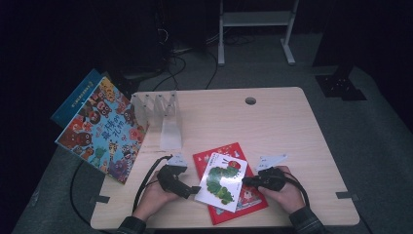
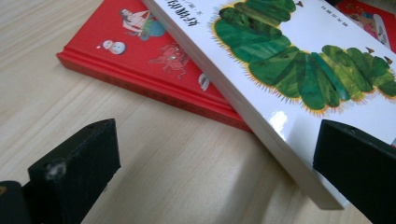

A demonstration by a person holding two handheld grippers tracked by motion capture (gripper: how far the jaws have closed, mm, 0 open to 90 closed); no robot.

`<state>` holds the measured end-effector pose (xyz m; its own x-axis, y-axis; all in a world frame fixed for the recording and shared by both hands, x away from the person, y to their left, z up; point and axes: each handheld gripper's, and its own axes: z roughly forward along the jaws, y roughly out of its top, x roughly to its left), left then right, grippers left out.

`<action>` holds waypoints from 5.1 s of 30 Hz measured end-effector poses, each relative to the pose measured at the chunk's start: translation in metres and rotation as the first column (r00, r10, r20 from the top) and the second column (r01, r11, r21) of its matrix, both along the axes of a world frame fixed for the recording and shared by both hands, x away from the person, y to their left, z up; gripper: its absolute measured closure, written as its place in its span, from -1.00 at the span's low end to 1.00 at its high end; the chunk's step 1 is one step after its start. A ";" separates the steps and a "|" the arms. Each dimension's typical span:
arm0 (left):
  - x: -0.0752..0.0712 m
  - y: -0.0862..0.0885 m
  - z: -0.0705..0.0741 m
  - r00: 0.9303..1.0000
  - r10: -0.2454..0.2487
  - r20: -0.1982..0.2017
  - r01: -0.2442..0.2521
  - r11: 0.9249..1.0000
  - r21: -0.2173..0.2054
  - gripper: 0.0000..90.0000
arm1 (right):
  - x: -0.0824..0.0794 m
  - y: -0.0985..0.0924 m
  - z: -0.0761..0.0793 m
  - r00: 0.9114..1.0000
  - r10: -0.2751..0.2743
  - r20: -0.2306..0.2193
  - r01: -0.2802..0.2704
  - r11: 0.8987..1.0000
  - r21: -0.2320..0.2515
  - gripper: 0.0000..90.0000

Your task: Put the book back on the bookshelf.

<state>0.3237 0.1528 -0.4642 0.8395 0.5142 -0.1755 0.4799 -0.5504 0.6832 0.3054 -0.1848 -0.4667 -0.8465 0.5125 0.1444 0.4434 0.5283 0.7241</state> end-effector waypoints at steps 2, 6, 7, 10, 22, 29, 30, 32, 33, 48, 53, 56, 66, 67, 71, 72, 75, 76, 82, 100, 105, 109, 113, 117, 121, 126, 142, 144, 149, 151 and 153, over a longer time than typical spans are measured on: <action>0.000 -0.002 0.000 1.000 -0.008 -0.011 0.008 1.000 -0.002 -1.00 | 0.000 0.001 0.000 1.000 0.002 0.000 -0.002 1.000 -0.002 0.98; 0.000 -0.005 -0.001 1.000 -0.015 -0.022 0.015 1.000 -0.004 -1.00 | -0.001 0.005 0.000 1.000 0.008 0.000 -0.008 1.000 0.001 0.98; 0.000 -0.006 -0.001 1.000 -0.019 -0.020 0.019 1.000 -0.002 -1.00 | -0.001 0.006 0.000 1.000 0.010 0.002 -0.010 1.000 0.001 0.98; 0.000 -0.007 -0.002 0.999 -0.025 -0.029 0.025 1.000 0.002 -1.00 | -0.001 0.010 0.000 1.000 0.016 0.006 -0.016 1.000 0.001 0.98; 0.000 -0.009 -0.003 0.997 -0.025 -0.075 0.024 1.000 -0.005 -1.00 | -0.003 0.018 0.000 0.999 0.034 0.008 -0.034 0.999 0.006 0.97; -0.002 -0.009 -0.002 0.992 -0.012 -0.125 0.013 1.000 0.011 -1.00 | -0.005 0.021 0.000 0.999 0.044 0.010 -0.044 0.999 0.002 0.96; -0.003 -0.008 -0.002 0.991 -0.012 -0.135 0.014 1.000 0.018 -1.00 | -0.005 0.022 0.000 0.999 0.044 0.007 -0.044 0.999 0.005 0.96; -0.003 -0.008 -0.001 0.989 -0.010 -0.146 0.014 1.000 0.027 -1.00 | -0.006 0.023 0.001 0.999 0.048 0.010 -0.048 0.999 0.007 0.95; -0.003 -0.008 -0.001 0.989 -0.010 -0.150 0.015 0.999 0.030 -1.00 | -0.006 0.023 0.001 0.999 0.049 0.015 -0.049 0.999 0.006 0.95; -0.004 -0.011 0.001 0.985 -0.032 -0.170 0.043 0.997 0.061 -1.00 | -0.015 0.036 0.001 0.995 0.093 0.027 -0.092 0.995 -0.049 0.91; -0.004 -0.023 0.003 0.982 -0.047 -0.181 0.064 0.994 0.086 -1.00 | -0.017 0.039 0.001 0.995 0.094 0.039 -0.091 0.994 -0.058 0.90; -0.003 -0.024 0.004 0.980 -0.039 -0.196 0.059 0.993 0.098 -1.00 | -0.018 0.040 0.001 0.995 0.090 0.047 -0.087 0.994 -0.065 0.90; 0.000 -0.023 0.016 0.977 -0.011 -0.213 0.023 0.998 0.052 -0.99 | -0.018 0.040 0.001 0.996 0.080 0.048 -0.077 0.995 -0.068 0.90; 0.001 -0.022 0.017 0.978 -0.010 -0.210 0.018 0.999 0.037 -0.98 | -0.018 0.040 0.001 0.996 0.079 0.047 -0.076 0.995 -0.068 0.90; 0.000 -0.021 0.025 0.980 -0.017 -0.196 0.017 1.000 0.001 -0.98 | -0.018 0.040 0.001 0.996 0.078 0.048 -0.075 0.995 -0.071 0.90; 0.000 -0.021 0.027 0.982 -0.014 -0.187 0.013 1.000 -0.007 -0.98 | -0.018 0.040 0.001 0.996 0.077 0.048 -0.074 0.995 -0.072 0.90; -0.001 -0.022 0.035 0.985 -0.029 -0.169 0.026 0.999 -0.024 -0.98 | -0.018 0.039 0.002 0.996 0.074 0.043 -0.071 0.995 -0.071 0.90; -0.001 -0.022 0.037 0.986 -0.034 -0.161 0.029 0.999 -0.032 -0.98 | -0.017 0.039 0.002 0.996 0.075 0.041 -0.072 0.995 -0.071 0.90; -0.003 -0.023 0.048 0.989 -0.054 -0.141 0.045 0.997 -0.066 -0.98 | -0.017 0.038 0.002 0.997 0.070 0.036 -0.067 0.995 -0.070 0.90; -0.012 -0.029 0.065 0.993 -0.079 -0.086 0.067 0.989 -0.133 -0.96 | -0.016 0.037 0.003 0.998 0.057 0.014 -0.056 0.996 -0.074 0.89; -0.015 -0.032 0.070 0.993 -0.091 -0.076 0.078 0.984 -0.157 -0.93 | -0.017 0.038 0.004 0.999 0.051 0.010 -0.051 0.996 -0.079 0.88; -0.016 -0.032 0.073 0.992 -0.101 -0.075 0.086 0.980 -0.182 -0.91 | -0.017 0.038 0.004 0.999 0.050 0.011 -0.049 0.996 -0.080 0.88; -0.018 -0.036 0.077 0.991 -0.119 -0.066 0.104 0.975 -0.198 -0.90 | -0.017 0.037 0.004 0.999 0.050 0.010 -0.049 0.996 -0.079 0.88; -0.021 -0.039 0.082 0.986 -0.151 -0.072 0.131 0.964 -0.233 -0.84 | -0.017 0.036 0.004 0.999 0.049 0.008 -0.048 0.996 -0.080 0.88; -0.022 -0.042 0.084 0.985 -0.160 -0.059 0.142 0.962 -0.232 -0.82 | -0.017 0.035 0.004 0.999 0.051 0.014 -0.050 0.995 -0.083 0.87; -0.022 -0.044 0.086 0.984 -0.170 -0.062 0.149 0.956 -0.252 -0.73 | -0.017 0.035 0.004 0.999 0.048 0.010 -0.047 0.995 -0.084 0.86; -0.019 -0.057 0.076 0.973 -0.189 -0.133 0.159 0.965 -0.208 -0.27 | -0.017 0.034 0.004 0.999 0.051 0.014 -0.050 0.995 -0.083 0.84; -0.018 -0.058 0.076 0.974 -0.179 -0.138 0.150 0.969 -0.196 -0.19 | -0.017 0.034 0.004 0.999 0.051 0.014 -0.049 0.995 -0.084 0.84; -0.017 -0.060 0.075 0.974 -0.172 -0.144 0.155 0.980 -0.123 -0.10 | -0.017 0.035 0.004 0.999 0.050 0.016 -0.049 0.995 -0.086 0.83; -0.016 -0.061 0.074 0.975 -0.165 -0.149 0.152 0.984 -0.096 -0.05 | -0.018 0.035 0.004 0.999 0.050 0.017 -0.049 0.995 -0.086 0.83; -0.015 -0.061 0.074 0.976 -0.157 -0.152 0.148 0.986 -0.074 0.00 | -0.018 0.036 0.004 0.999 0.051 0.017 -0.050 0.995 -0.084 0.83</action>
